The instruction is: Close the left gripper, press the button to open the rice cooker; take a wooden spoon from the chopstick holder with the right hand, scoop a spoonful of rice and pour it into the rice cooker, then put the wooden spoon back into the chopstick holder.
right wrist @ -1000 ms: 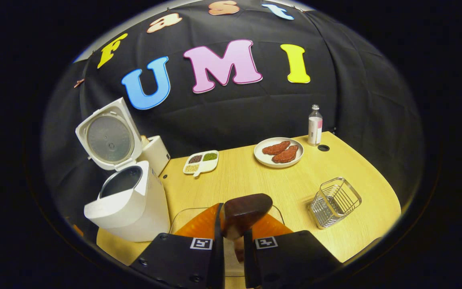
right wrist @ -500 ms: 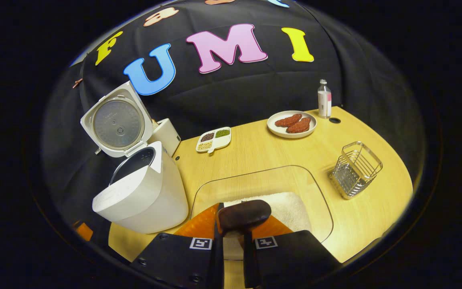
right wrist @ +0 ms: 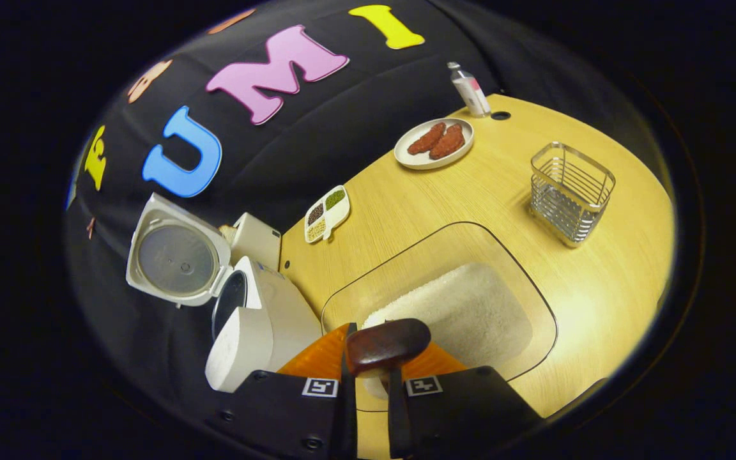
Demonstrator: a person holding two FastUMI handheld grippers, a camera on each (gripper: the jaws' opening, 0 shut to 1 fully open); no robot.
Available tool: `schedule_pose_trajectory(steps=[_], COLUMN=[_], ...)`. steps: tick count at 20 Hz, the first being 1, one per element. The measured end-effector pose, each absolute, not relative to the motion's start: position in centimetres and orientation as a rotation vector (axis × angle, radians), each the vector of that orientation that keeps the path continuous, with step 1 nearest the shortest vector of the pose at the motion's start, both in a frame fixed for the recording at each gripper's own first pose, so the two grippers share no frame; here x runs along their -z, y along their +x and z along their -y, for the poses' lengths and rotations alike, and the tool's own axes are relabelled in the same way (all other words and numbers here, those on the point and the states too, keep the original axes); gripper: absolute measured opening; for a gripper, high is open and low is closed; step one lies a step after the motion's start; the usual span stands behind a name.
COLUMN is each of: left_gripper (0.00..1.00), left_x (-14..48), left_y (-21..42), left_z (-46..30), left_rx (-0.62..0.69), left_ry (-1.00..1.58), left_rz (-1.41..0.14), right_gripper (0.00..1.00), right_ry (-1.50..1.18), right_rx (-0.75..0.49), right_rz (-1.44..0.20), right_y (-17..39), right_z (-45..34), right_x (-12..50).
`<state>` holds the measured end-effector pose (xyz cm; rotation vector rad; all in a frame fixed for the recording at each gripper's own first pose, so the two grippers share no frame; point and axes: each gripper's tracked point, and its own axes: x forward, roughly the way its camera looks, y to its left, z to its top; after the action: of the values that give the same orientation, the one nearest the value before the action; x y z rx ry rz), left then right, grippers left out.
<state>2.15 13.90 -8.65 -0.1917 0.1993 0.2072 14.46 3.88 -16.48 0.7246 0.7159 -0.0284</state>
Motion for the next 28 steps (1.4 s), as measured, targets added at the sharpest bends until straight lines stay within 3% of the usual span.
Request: schedule_pose_trajectory(steps=[15, 21, 28], left_gripper=[0.95, 0.96, 0.96], left_x=[7.9, 7.8, 7.3], left_y=[2.5, 2.2, 1.0], left_z=[-11.4, -10.6, -10.1], left_rx=[-0.143, -0.122, -0.106], left_ry=[-0.182, -0.176, -0.159], left_rz=[-0.187, -0.182, -0.155], right_gripper=[0.23, 0.23, 0.23], right_ry=[1.192, 1.292, 1.312], right_rx=[0.165, 0.121, -0.002], right_rz=[-0.630, -0.585, -0.602], right_y=[14.2, 14.6, 15.6], right_z=[4.9, 5.3, 0.0], right_x=[12.9, 9.2, 5.4])
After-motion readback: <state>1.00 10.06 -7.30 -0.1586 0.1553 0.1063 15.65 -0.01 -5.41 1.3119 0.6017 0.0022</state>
